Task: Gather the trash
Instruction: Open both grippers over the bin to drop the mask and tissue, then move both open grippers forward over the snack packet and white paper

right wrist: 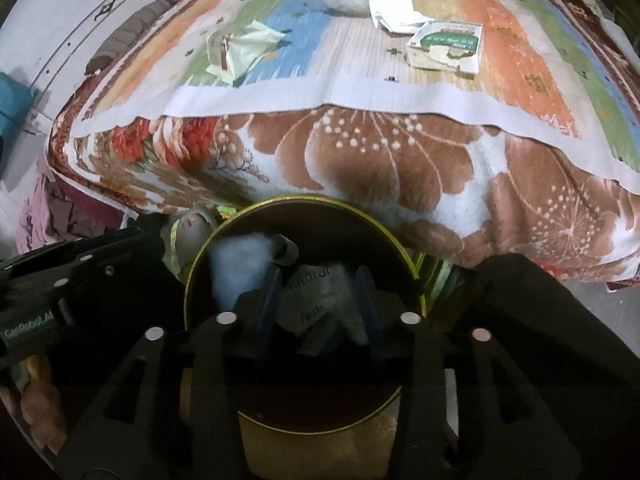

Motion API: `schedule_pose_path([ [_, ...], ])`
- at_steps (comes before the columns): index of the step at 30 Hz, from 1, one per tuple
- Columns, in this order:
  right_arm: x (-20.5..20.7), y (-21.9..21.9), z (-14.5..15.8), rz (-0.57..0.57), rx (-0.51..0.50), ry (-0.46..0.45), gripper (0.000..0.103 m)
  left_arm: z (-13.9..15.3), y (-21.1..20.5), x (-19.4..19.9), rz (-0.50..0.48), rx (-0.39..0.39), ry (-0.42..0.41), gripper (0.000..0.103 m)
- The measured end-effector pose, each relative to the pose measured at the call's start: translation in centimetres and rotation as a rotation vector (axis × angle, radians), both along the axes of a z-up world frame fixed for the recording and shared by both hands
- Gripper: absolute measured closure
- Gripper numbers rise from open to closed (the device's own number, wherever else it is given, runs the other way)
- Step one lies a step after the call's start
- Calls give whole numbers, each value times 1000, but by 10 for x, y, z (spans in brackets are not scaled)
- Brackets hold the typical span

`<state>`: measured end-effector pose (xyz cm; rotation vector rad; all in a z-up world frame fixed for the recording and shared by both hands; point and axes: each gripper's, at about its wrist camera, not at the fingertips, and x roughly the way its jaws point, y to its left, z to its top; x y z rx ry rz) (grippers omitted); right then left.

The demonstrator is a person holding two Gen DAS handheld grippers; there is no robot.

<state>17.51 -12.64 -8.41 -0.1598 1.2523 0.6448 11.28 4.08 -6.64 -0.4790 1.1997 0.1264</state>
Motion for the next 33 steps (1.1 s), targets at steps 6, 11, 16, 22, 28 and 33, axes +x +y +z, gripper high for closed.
schedule_pose_path([
  [6,4,0,9,1,16,-29,54,13,0,2,-8,38,-36,52],
  [11,9,1,18,0,31,-66,46,27,7,5,-5,56,-80,34],
  [16,14,3,35,5,37,-134,32,41,24,9,16,60,-105,24],
  [22,13,8,68,46,1,-317,13,50,36,16,24,69,-116,12],
  [28,15,10,87,64,9,-405,9,59,41,27,28,128,-148,6],
  [33,33,8,98,43,76,-394,9,64,48,46,1,204,-139,6],
])
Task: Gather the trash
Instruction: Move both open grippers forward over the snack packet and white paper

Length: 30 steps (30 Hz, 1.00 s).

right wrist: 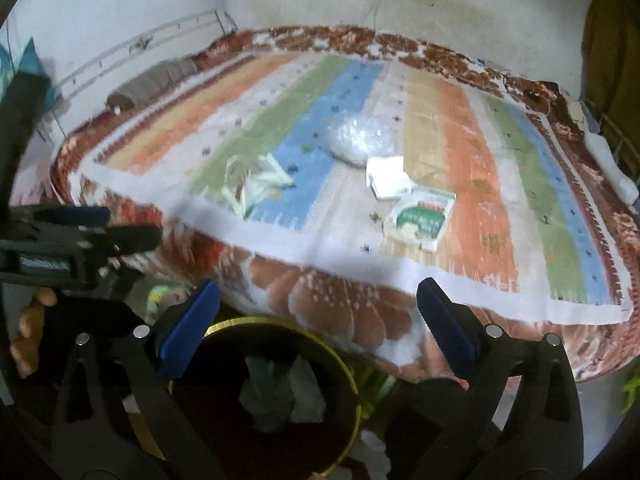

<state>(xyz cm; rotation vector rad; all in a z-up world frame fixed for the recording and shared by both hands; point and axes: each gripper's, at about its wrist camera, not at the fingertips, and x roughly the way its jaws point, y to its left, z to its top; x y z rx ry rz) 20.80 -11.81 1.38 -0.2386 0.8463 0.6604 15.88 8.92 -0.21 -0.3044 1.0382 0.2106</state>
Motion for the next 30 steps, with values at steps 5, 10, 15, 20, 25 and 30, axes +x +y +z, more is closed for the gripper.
schedule_pose_path([
  [5,25,6,12,3,15,2,9,6,13,24,-4,49,-3,6],
  [10,47,11,15,5,21,19,9,3,16,43,-30,40,4,6],
  [15,72,15,14,-1,3,22,9,-4,17,61,-63,58,21,6],
  [20,103,19,4,-13,-26,36,9,-11,26,75,-65,48,22,6],
  [25,123,24,-1,-13,0,46,10,-19,36,89,-54,29,22,6],
  [30,139,37,-10,9,-26,67,10,-26,41,103,-64,16,17,6],
])
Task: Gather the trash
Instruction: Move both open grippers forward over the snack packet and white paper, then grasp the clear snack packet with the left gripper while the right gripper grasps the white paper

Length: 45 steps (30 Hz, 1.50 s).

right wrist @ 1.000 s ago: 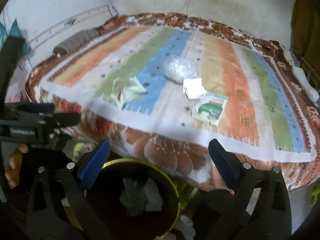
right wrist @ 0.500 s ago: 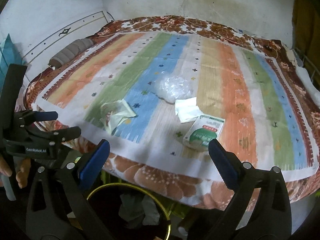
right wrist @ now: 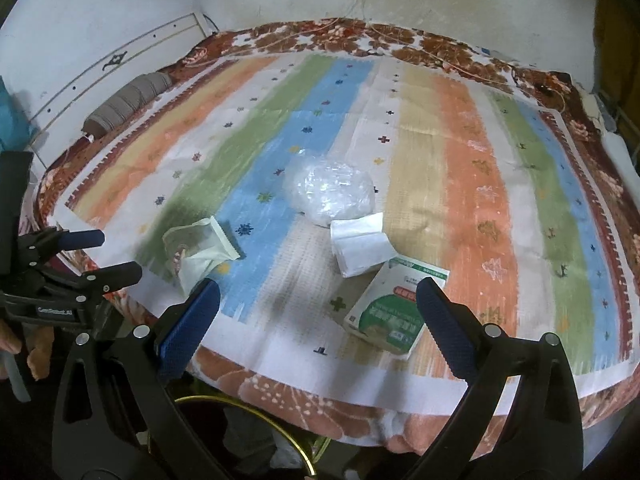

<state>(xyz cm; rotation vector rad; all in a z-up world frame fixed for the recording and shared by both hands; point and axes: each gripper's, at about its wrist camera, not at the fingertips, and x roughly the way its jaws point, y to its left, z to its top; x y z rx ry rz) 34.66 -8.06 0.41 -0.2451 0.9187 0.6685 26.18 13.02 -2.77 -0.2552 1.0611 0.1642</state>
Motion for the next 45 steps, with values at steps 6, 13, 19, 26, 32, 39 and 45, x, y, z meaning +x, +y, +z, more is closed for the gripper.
schedule_pose_path([
  [6,23,7,-16,-3,-37,35,12,-13,2,13,-25,3,34,7],
  [13,45,17,-33,1,-60,77,17,-23,4,25,-29,-8,59,7],
  [19,59,28,-48,19,-86,105,20,-33,3,35,-48,6,86,10],
  [26,78,41,-69,33,-144,124,25,-42,8,44,-49,-6,111,16],
  [32,90,49,-88,47,-183,159,35,-51,6,53,-66,-3,134,22],
  [39,104,56,-98,61,-192,184,46,-58,8,59,-75,-16,149,37],
  [45,111,66,-109,74,-222,197,62,-65,10,65,-88,-32,163,49],
])
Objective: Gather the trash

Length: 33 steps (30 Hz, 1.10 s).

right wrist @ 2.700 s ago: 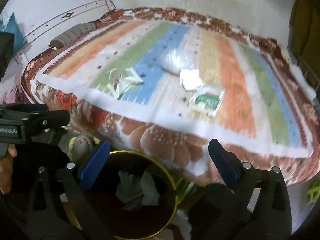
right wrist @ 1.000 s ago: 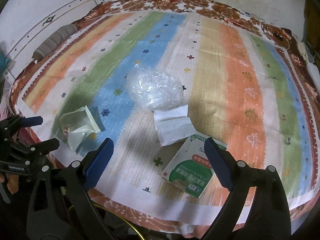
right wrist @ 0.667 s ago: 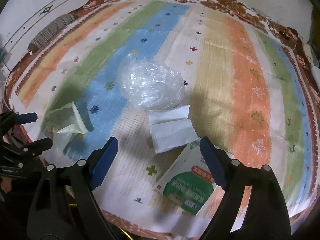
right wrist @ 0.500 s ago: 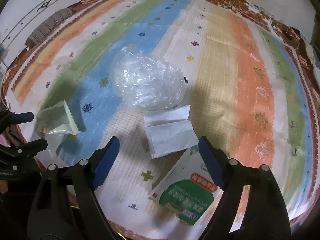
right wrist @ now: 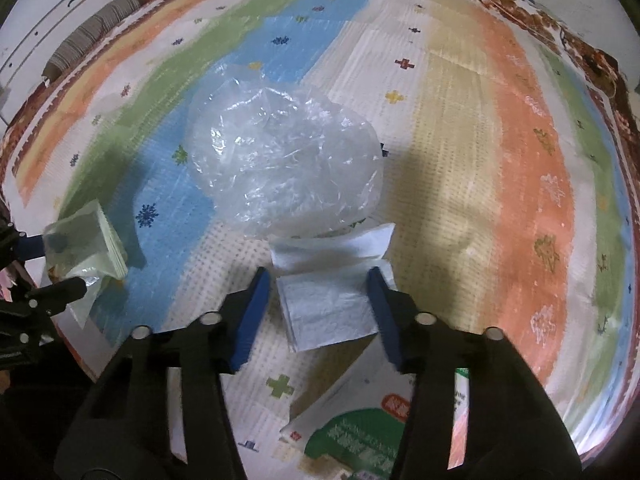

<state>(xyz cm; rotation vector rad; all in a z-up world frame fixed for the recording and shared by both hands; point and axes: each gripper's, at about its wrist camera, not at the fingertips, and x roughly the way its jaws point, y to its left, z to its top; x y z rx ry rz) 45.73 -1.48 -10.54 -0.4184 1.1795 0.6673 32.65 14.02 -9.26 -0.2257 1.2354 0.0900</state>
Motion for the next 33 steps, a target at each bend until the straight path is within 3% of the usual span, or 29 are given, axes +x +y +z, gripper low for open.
schedule_pose_path([
  [2,2,3,-3,1,2,10,67,-1,0,2,-6,-3,-2,52],
  [6,-1,8,-8,16,-8,8,83,-8,0,6,-5,15,18,68],
  [11,-9,11,0,30,-17,-26,94,0,4,4,10,12,-11,75],
  [33,-61,-8,73,17,154,-26,98,48,-9,-15,34,-34,-91,79],
])
